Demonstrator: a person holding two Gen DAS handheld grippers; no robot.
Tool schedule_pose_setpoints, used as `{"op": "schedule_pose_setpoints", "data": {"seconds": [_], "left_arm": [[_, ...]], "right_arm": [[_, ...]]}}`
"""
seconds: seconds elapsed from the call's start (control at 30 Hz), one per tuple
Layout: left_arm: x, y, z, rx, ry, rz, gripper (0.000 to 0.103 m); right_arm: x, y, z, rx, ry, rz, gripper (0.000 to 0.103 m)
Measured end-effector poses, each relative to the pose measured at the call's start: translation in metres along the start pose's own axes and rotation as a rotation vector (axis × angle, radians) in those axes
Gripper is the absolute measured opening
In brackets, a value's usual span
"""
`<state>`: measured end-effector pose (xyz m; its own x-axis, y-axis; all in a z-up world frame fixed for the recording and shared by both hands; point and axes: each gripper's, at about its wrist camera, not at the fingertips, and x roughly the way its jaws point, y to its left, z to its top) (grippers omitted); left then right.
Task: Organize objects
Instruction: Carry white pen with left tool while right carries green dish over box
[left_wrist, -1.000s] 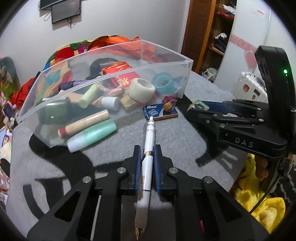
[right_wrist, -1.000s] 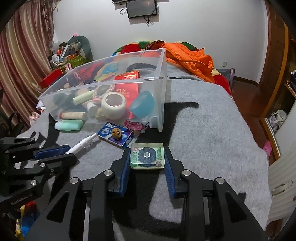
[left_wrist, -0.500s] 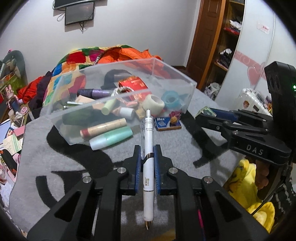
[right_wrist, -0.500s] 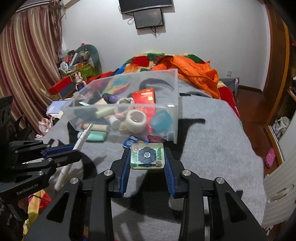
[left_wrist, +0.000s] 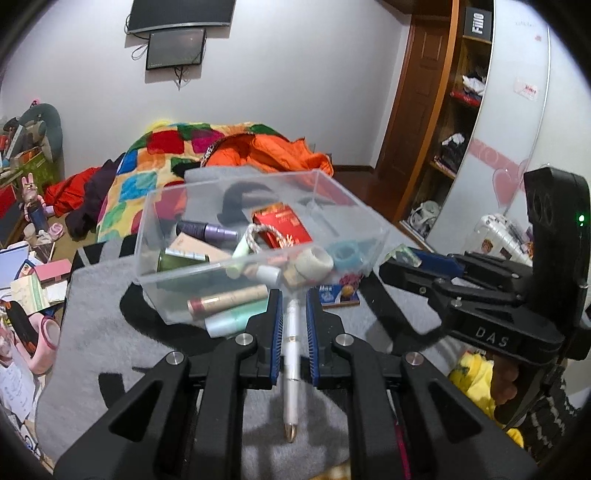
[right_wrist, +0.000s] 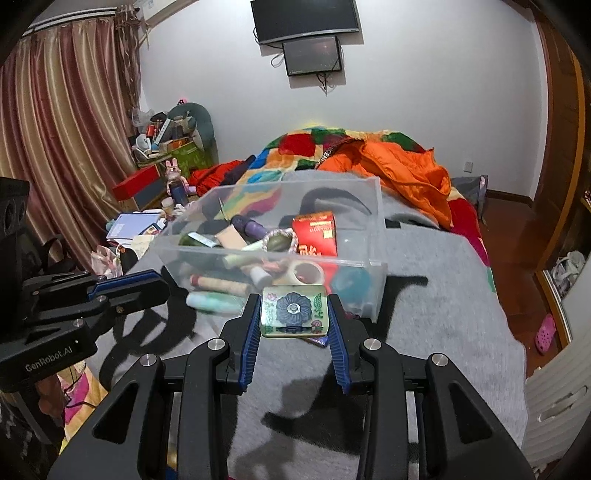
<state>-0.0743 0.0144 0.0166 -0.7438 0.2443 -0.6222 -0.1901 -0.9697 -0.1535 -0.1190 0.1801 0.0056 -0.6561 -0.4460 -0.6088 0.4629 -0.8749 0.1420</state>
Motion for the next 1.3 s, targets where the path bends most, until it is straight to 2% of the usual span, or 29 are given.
{"op": "schedule_pose_setpoints", "data": {"seconds": [0.17,0.23,0.3,0.5,0.63,0.67,0.73,0.9,1.3], "left_arm": [[0.008,0.002,-0.001,0.007,0.039,-0.032,0.012],[0.023,0.004,-0.007,0.0,0.099,-0.064,0.013],[0.039,0.002,-0.016,0.01,0.16,-0.074,0.018],[0.08,-0.005,-0.041,0.048,0.277,-0.062,0.021],[0.085,-0.017,-0.04,0.115,0.25,-0.031,0.02],[0.085,-0.019,-0.041,0.127,0.249,-0.024,0.015],[0.084,-0.021,-0.039,0.137,0.248,-0.01,0.013],[0.069,-0.018,-0.032,0.101,0.206,-0.024,0.013],[0.016,0.012,0.005,0.016,0.033,-0.033,0.013]], "right_arm": [[0.002,0.002,0.004,-0.001,0.002,0.004,0.031],[0.003,0.001,0.004,0.003,0.006,0.003,0.031],[0.006,-0.002,0.005,0.014,0.012,0.004,0.031],[0.007,-0.008,0.008,0.017,0.006,-0.007,0.031],[0.009,-0.013,0.012,0.032,0.003,-0.006,0.031],[0.01,-0.013,0.013,0.035,0.002,-0.005,0.031],[0.01,-0.014,0.017,0.033,-0.005,-0.006,0.031],[0.016,-0.012,0.031,0.026,-0.022,-0.004,0.031],[0.045,-0.01,0.056,0.033,-0.013,-0.017,0.031]]}}
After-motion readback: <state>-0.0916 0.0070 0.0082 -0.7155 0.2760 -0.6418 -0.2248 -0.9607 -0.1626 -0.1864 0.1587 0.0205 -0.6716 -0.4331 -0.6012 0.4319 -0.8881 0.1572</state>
